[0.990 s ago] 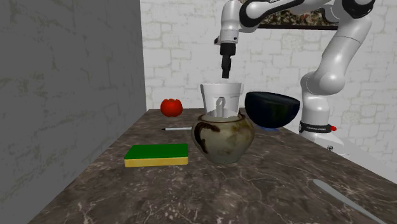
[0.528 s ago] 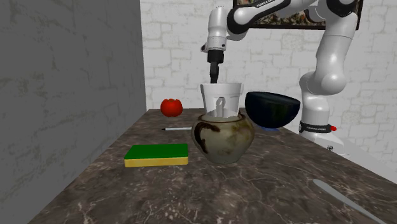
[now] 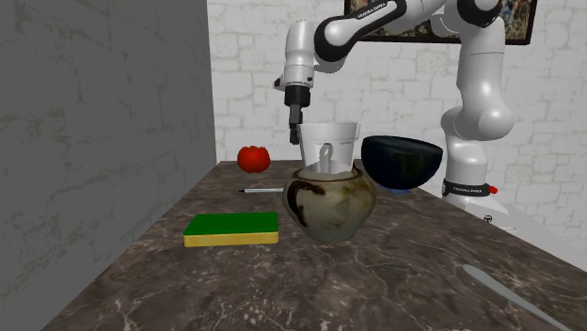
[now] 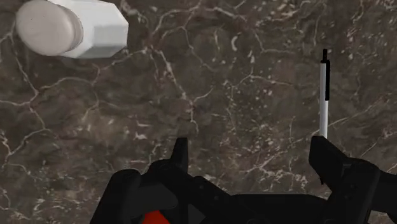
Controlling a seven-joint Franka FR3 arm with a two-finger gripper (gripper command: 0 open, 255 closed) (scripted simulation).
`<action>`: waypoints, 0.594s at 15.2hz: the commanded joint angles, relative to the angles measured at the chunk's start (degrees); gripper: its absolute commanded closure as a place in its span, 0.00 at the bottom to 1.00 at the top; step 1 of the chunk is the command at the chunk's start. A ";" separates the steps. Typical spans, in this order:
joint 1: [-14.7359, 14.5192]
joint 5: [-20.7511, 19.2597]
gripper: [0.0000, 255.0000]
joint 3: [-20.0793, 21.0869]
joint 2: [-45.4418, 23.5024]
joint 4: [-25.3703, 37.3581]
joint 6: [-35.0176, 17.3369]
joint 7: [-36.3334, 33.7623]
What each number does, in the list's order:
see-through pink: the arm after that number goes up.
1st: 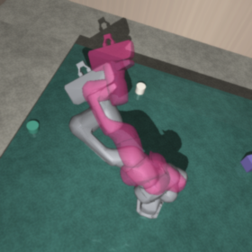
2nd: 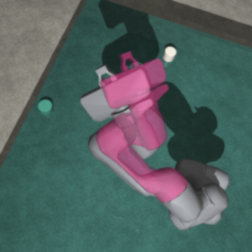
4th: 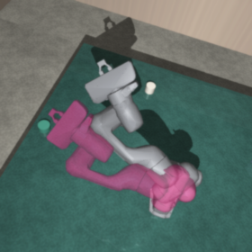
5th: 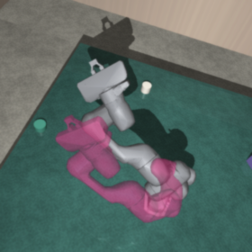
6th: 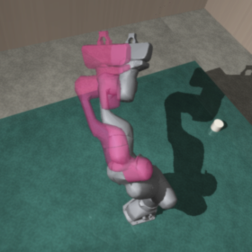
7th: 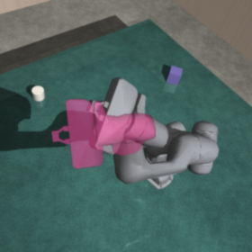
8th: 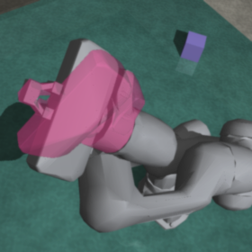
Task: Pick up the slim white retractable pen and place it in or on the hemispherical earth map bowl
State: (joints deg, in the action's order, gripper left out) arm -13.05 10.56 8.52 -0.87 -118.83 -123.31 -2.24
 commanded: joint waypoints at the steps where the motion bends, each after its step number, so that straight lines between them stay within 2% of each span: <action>1: -0.77 0.85 0.00 0.78 -3.18 2.22 -1.05 0.66; 9: -4.10 2.40 0.00 4.06 -16.83 14.65 -2.91 1.99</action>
State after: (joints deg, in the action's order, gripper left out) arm -16.70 12.82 12.15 -15.96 -105.85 -126.03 -0.42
